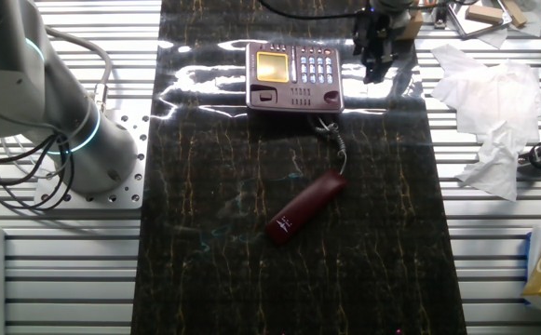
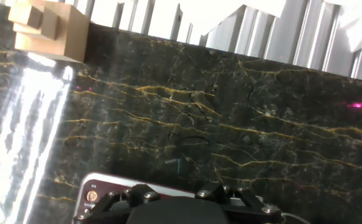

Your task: Place the handset of the telephone on the corresponding phone cradle

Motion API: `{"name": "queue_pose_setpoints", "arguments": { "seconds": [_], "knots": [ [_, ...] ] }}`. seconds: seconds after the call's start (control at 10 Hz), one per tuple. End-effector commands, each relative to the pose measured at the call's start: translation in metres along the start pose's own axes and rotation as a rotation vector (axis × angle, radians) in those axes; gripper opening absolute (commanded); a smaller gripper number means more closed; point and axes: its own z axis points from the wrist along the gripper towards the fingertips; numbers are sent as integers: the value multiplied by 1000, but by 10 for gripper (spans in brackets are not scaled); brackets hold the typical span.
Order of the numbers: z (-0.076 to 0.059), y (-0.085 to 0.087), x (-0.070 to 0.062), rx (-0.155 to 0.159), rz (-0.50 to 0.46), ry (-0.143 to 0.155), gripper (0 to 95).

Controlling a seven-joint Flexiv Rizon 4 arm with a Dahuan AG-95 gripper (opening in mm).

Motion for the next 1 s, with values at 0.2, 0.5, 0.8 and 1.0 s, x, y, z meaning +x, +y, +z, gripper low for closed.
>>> {"name": "queue_pose_setpoints", "arguments": {
  "seconds": [0.2, 0.5, 0.8, 1.0],
  "knots": [
    [1, 0, -2, 1, 78, 1, 570],
    [1, 0, -2, 2, 119, -12, 570],
    [1, 0, -2, 8, 140, -20, 570],
    [1, 0, -2, 6, 106, -16, 570]
  ]
}}
